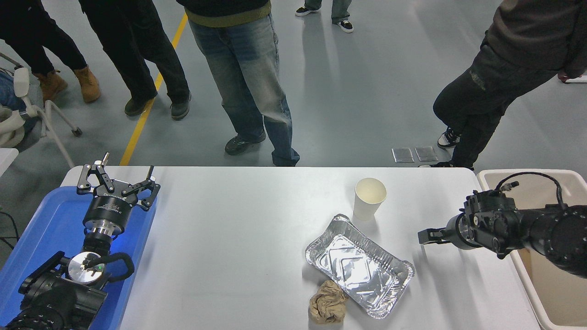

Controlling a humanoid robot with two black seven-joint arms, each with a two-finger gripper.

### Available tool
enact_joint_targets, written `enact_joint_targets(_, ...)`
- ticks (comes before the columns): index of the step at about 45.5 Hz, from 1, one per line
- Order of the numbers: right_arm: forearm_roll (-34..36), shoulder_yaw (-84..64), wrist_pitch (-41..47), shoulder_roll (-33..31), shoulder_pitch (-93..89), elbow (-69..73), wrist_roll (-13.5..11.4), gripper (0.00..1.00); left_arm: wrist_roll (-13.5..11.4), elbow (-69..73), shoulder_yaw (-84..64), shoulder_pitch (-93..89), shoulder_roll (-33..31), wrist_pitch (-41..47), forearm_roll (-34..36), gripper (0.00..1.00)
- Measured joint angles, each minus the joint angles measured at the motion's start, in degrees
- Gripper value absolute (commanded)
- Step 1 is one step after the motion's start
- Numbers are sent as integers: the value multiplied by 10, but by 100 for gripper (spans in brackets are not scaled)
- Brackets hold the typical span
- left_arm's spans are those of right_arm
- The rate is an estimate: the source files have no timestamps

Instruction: Pick up paper cup place in dustbin

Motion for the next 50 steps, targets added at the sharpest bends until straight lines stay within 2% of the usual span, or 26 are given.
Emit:
enact_joint_targets(5,4,1,12,-7,37,24,6,98,0,0,0,0,0,0,0,99)
enact_joint_targets(13,6,-3,28,-51,130,107,11,99,0,0,1,0,1,0,0,99)
enact_joint_targets(31,-14,-74,73,-146,405,386,10,100,0,0,1,0,1,0,0,99)
enact_joint_targets(42,-14,-112,141,-145,580,532,12,100,0,0,1,0,1,0,0,99)
enact_joint_targets(50,22,-124,213,-121,690,583,15,100,0,0,1,0,1,0,0,99)
